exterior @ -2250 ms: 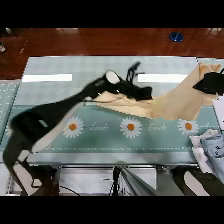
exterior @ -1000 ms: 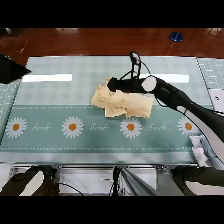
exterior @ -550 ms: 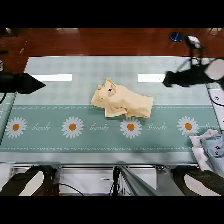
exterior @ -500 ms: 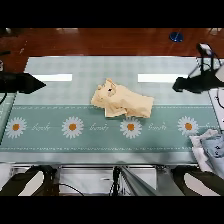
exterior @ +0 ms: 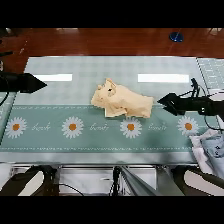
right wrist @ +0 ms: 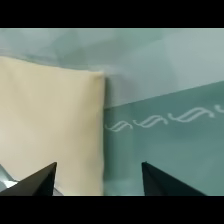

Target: Fold the shirts.

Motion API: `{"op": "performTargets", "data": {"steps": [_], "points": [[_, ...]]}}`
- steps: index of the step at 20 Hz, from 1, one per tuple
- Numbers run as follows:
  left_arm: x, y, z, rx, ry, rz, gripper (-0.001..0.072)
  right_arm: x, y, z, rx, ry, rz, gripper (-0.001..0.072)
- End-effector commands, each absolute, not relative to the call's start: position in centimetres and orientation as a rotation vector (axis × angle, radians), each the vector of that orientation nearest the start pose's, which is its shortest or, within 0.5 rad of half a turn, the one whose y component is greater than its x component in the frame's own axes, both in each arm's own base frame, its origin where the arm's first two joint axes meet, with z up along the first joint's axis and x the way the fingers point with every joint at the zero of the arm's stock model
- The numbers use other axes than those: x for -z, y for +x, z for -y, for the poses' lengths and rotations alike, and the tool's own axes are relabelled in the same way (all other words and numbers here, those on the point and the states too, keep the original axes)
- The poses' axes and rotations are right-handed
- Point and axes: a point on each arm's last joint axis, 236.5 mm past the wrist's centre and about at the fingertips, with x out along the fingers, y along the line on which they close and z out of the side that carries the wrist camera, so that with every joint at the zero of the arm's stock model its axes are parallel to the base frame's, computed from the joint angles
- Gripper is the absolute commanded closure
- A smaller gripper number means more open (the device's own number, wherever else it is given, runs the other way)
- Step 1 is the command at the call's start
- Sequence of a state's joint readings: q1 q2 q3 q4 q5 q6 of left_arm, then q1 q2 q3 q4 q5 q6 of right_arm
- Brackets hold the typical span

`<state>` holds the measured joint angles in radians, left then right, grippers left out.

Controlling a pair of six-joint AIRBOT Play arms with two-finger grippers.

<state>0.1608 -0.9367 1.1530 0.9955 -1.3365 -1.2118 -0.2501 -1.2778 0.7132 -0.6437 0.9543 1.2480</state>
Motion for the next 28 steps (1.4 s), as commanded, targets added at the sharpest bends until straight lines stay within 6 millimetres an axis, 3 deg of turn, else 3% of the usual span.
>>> {"op": "performTargets", "data": {"steps": [1,3,4,5,6,7,8,11,13,15,16,18,20,23,25,28], "points": [[-14.7,32.9,7.3,0.457,-0.194,-0.967,0.0681,7.4,35.9,-10.9,-0.285,1.020,-1.217,0.0117],[-14.7,32.9,7.3,0.456,-0.197,-0.968,0.0681,9.4,35.2,-13.6,-0.295,0.981,-1.279,0.0119],[-14.7,32.9,7.3,0.456,-0.197,-0.968,0.0681,10.1,35.1,-14.8,-0.293,0.974,-1.294,0.0162],[-14.7,32.9,7.3,0.456,-0.197,-0.968,0.0681,10.4,35.2,-15.9,-0.295,0.981,-1.295,0.0324],[-14.7,32.9,7.3,0.456,-0.196,-0.968,0.0681,10.1,35.5,-16.8,-0.306,0.999,-1.283,0.0619],[-14.7,32.9,7.3,0.456,-0.196,-0.968,0.0681,8.9,35.9,-17.6,-0.347,1.030,-1.265,0.0679],[-14.7,32.9,7.3,0.456,-0.196,-0.968,0.0681,6.9,36.2,-18.3,-0.445,1.012,-1.236,0.0679],[-14.7,32.9,7.3,0.458,-0.192,-0.966,0.0681,-2.7,37.1,-17.8,-0.655,0.957,-1.100,0.0680],[-14.7,32.9,7.3,0.469,-0.170,-0.960,0.0682,-10.1,37.4,-14.9,-0.643,0.918,-0.983,0.0680],[-14.8,33.0,7.3,0.474,-0.155,-0.952,0.0682,-16.2,36.3,-10.3,-0.510,0.835,-0.901,0.0680],[-14.9,33.2,7.2,0.469,-0.156,-0.941,0.0681,-18.6,35.2,-7.3,-0.402,0.784,-0.875,0.0680],[-15.1,33.7,7.0,0.458,-0.156,-0.920,0.0681,-21.3,31.9,-0.9,-0.161,0.670,-0.862,0.0680],[-15.3,34.0,6.9,0.452,-0.157,-0.909,0.0681,-22.4,27.7,5.3,0.086,0.598,-0.897,0.0680],[-15.2,33.9,7.0,0.453,-0.157,-0.910,0.0681,-22.2,21.3,12.7,0.410,0.585,-0.974,0.0680],[-15.2,33.9,7.0,0.454,-0.157,-0.910,0.0681,-21.5,18.6,15.4,0.544,0.633,-0.995,0.0680],[-15.2,34.0,7.0,0.453,-0.156,-0.909,0.0681,-20.0,15.7,17.4,0.665,0.676,-1.082,0.0680]]}}
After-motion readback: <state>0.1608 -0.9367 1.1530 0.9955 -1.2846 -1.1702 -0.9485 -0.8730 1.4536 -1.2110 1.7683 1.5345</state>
